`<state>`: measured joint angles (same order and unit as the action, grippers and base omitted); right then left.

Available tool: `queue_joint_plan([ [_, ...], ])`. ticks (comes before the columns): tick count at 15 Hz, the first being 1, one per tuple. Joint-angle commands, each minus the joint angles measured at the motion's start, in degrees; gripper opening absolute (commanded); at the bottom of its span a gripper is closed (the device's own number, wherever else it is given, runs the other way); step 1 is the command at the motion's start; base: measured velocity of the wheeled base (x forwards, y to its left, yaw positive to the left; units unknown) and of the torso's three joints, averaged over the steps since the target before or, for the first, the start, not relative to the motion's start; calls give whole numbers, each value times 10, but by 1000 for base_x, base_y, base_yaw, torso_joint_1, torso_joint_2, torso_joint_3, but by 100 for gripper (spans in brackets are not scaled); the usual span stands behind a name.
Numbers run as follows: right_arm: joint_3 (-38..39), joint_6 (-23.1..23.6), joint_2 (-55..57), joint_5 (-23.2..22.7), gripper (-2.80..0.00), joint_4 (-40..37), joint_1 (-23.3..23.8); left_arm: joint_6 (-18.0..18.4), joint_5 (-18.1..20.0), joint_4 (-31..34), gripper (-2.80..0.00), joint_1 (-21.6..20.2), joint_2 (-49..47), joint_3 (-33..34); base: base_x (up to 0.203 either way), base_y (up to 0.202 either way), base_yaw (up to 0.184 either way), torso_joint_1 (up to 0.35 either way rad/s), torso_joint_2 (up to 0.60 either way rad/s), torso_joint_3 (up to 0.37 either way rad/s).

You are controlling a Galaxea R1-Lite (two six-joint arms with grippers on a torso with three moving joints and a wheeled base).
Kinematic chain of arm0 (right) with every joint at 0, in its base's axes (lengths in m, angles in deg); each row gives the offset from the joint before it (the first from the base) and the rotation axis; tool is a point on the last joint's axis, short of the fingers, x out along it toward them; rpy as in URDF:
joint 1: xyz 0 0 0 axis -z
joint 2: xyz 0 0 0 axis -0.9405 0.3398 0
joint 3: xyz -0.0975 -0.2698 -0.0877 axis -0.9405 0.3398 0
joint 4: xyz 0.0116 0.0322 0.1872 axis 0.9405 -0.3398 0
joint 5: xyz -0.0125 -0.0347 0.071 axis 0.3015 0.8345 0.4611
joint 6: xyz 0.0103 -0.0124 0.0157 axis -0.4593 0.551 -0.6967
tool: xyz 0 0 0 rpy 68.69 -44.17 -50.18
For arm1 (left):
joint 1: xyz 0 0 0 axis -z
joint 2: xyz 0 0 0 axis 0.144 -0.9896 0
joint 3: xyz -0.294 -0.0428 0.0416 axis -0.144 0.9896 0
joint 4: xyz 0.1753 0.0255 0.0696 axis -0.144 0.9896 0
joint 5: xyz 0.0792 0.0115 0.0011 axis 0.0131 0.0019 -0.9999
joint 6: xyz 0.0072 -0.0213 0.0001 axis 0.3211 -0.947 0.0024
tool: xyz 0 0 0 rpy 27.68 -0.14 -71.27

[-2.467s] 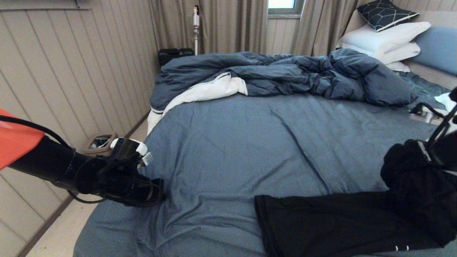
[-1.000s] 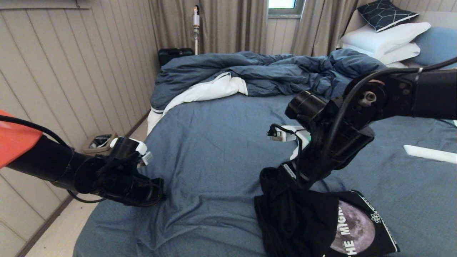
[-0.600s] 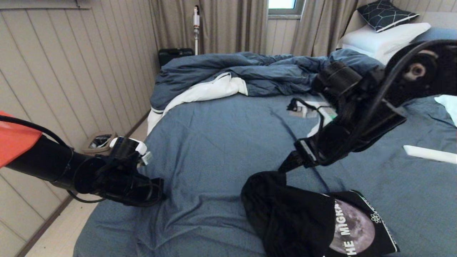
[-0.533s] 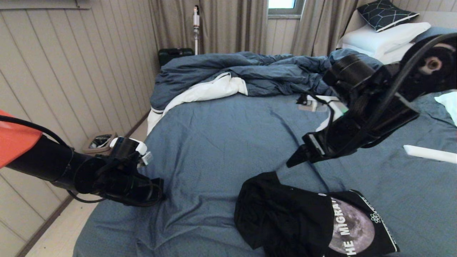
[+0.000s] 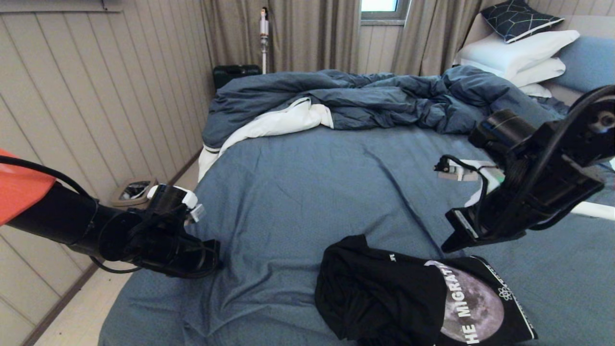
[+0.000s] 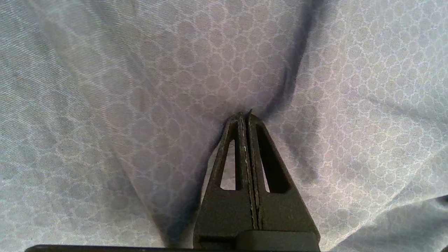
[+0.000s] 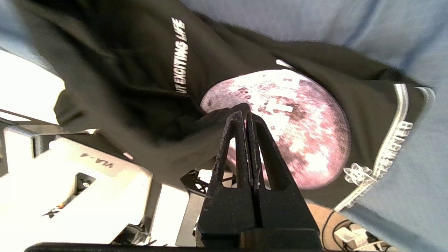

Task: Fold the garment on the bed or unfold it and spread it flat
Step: Fold the black T-shirt

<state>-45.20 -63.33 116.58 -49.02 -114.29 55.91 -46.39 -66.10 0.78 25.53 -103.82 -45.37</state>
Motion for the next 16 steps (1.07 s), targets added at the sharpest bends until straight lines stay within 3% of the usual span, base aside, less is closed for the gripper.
queue_joint_plan([
  [1,39,0,2,-1,-280,29,-13,-1,1,0,-280,0,1,0,0,0,0,0,0,0],
  [4,80,-9,29,0,-280,117,-68,-1,0,-1,-280,0,3,0,0,0,0,0,0,0],
  [14,54,-37,58,-4,-280,122,-303,-1,0,-2,-280,0,3,-1,0,0,0,0,0,0],
  [16,37,-34,61,-4,-280,122,-330,-1,0,-2,-280,0,3,-1,0,0,0,0,0,0],
])
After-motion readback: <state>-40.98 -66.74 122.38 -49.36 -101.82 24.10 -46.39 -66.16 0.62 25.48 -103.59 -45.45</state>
